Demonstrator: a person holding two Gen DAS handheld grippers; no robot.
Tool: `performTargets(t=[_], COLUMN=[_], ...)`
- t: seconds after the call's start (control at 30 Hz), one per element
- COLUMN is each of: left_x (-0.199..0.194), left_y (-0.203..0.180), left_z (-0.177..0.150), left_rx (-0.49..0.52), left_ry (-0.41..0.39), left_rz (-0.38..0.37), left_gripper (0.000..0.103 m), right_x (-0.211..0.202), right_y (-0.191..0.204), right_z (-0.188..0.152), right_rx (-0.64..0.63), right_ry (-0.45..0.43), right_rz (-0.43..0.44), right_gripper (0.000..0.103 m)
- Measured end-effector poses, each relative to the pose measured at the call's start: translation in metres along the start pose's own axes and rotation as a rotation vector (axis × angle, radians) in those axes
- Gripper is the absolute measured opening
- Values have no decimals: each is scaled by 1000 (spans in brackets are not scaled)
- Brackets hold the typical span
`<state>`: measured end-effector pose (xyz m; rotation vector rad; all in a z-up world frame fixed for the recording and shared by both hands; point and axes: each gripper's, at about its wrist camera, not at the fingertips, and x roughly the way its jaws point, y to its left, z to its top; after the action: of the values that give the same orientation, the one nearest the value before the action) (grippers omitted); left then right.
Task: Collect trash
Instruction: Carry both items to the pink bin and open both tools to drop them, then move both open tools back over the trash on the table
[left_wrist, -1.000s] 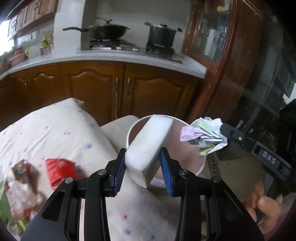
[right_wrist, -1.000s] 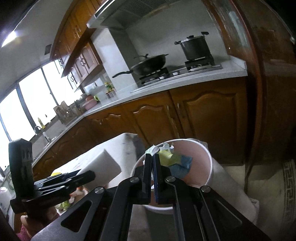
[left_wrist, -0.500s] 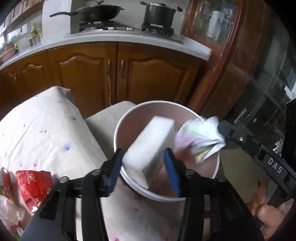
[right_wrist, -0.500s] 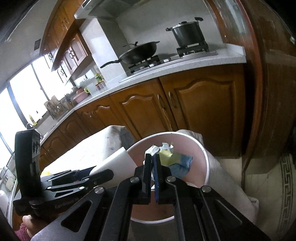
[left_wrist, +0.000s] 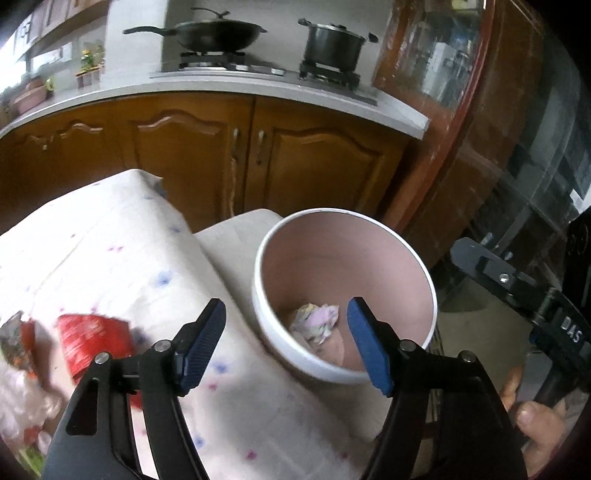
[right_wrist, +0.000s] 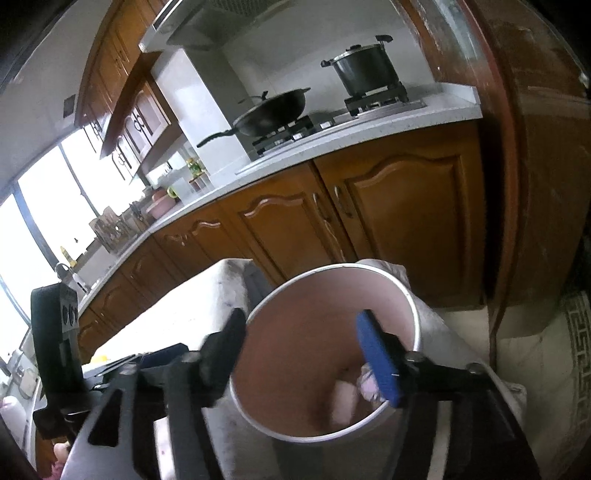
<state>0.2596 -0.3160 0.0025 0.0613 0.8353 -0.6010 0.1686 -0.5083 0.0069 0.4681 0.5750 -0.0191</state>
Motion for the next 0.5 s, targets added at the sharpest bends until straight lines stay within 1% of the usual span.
performTargets(t=[0.03, 0.07, 0.33, 0.5], left_x=[-5, -9, -52, -83], left_y=[4, 6, 39, 60], left_z=[-3, -5, -31, -49], left_rx=[-8, -14, -78, -110], left_ry=[-8, -14, -64, -105], left_rz=[6, 9, 58, 92], left_gripper=[71, 71, 71, 71], right_x=[-1, -3, -7, -3], right_y=[2, 5, 32, 55], right_z=[-1, -3, -19, -33], right_rx=[0, 1, -14, -21], right_ry=[-5, -8, -1, 28], right_rz=[5, 11, 64, 109], right_gripper=[82, 84, 86, 87])
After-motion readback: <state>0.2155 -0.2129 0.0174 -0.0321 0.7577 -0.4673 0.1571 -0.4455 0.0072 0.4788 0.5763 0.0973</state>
